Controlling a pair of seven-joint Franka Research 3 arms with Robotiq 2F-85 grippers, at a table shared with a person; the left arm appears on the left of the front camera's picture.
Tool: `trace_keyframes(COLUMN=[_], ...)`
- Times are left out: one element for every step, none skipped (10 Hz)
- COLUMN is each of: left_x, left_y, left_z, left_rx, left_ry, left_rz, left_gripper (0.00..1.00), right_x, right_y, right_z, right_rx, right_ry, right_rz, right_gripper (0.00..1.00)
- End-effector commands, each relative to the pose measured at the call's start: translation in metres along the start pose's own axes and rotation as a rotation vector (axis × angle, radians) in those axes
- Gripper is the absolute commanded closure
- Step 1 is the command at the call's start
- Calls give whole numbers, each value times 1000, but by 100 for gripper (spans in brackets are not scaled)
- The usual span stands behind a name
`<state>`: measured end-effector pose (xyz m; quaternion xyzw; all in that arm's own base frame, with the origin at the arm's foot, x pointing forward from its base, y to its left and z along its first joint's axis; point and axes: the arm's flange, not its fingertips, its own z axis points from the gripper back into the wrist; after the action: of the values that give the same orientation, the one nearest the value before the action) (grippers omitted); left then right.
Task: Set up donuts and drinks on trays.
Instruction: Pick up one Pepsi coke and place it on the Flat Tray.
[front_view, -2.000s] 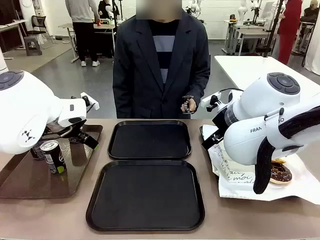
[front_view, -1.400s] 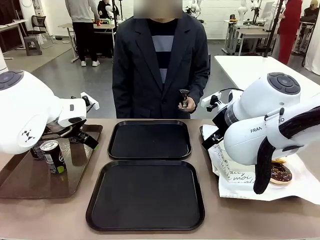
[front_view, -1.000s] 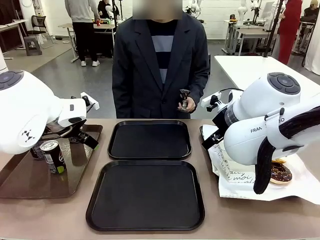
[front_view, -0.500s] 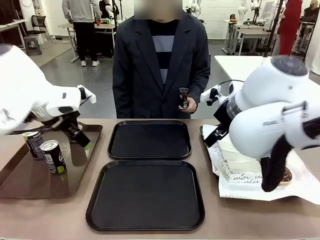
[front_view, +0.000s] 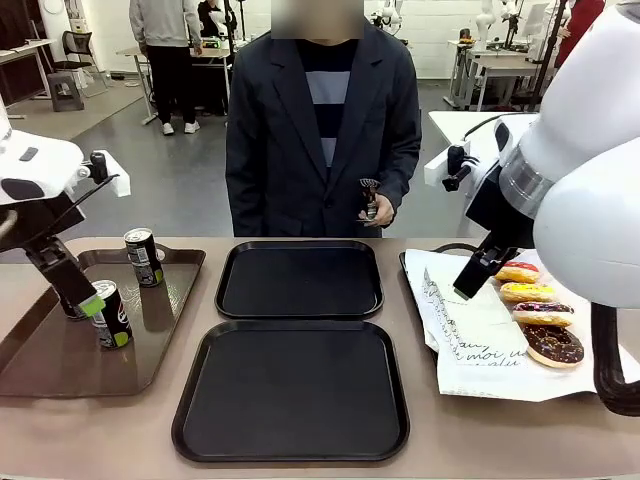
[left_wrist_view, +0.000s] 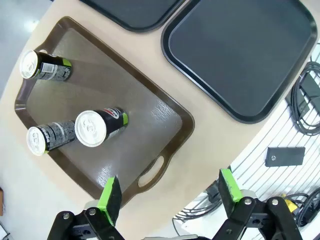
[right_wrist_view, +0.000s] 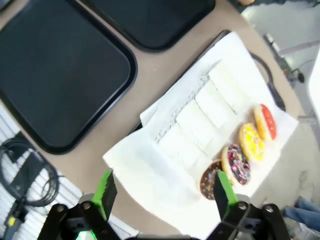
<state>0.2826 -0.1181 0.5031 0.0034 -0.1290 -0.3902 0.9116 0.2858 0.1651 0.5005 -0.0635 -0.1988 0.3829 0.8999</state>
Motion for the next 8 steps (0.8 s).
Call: trace_keyframes(left_x=[-5,-17,-39,-58,-75,-87,-104,-117], left_y=[-2,33,68,92,111,131,148,162], left_z=[7,11,21,27,33,36,36,35], left_rx=[0,-308,-581,-728,-855,-939,-952,-955], left_ry=[1,-157,-325,-414,-499,-542,-565,-582], left_rz=[-1,149,257,332,399,459,536,600], left_gripper=[0,0,0,0,0,0,0,0], right_x=[-5,-26,-61,-93,-122,-147,-174,-200], right_y=[5,-37,-78,-109,-133,-151,-169,-185], right_z=[11,10,3,-3,-10,-18,-27,-36], right_rx=[-11,290,534,703,781,843,898,941], right_ry=[5,-177,-320,-417,-487,-513,-514,-524], right_rz=[8,-218,-376,-508,-610,-676,-751,-827], right_gripper=[0,0,0,0,0,0,0,0])
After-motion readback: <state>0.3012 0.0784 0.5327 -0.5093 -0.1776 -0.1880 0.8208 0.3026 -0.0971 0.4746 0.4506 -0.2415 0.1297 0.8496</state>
